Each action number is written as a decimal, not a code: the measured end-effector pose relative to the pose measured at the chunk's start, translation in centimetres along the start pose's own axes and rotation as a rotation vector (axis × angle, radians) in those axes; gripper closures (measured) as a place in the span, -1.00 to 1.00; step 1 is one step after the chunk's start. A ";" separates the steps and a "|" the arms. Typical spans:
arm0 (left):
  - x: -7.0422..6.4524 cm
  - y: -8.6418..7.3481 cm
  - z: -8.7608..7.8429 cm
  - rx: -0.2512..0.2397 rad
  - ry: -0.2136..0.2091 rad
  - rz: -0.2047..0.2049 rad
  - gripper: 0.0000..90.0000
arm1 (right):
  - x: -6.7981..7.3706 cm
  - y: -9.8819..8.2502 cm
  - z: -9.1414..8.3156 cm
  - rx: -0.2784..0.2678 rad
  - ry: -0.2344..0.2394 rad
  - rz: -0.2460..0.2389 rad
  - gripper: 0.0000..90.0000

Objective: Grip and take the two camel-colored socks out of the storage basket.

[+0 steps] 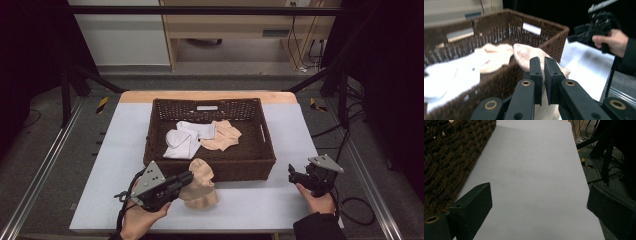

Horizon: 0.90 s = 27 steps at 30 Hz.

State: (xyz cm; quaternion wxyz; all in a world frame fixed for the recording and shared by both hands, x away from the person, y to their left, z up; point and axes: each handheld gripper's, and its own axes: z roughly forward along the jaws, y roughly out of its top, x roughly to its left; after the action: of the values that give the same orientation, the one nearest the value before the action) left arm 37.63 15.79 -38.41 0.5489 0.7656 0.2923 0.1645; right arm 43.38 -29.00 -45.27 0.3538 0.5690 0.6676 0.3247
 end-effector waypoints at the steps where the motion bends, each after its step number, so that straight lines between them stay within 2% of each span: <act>1: 0.0 -0.3 0.1 0.010 0.001 -0.006 0.88 | 0.0 0.0 0.0 0.000 0.000 0.000 -0.86; 9: 0.4 -3.0 1.3 0.095 -0.007 -0.033 0.88 | 0.1 -0.1 0.2 0.010 0.004 -0.007 -0.86; 18: 1.4 -5.9 3.3 0.201 0.022 -0.054 0.88 | 0.2 -0.3 0.5 0.037 0.015 -0.015 -0.87; 24: 1.7 -7.0 4.2 0.261 0.041 -0.047 0.85 | 0.3 -0.4 0.7 0.051 0.020 -0.023 -0.86; 27: 2.0 -7.2 4.1 0.265 0.051 -0.063 0.73 | 0.3 -0.5 0.8 0.058 0.017 -0.030 -0.86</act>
State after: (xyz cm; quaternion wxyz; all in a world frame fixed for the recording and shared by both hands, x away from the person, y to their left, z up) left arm 39.62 15.58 -46.73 0.4403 0.8174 0.3493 0.1264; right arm 43.81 -28.76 -46.15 0.3361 0.5662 0.6882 0.3047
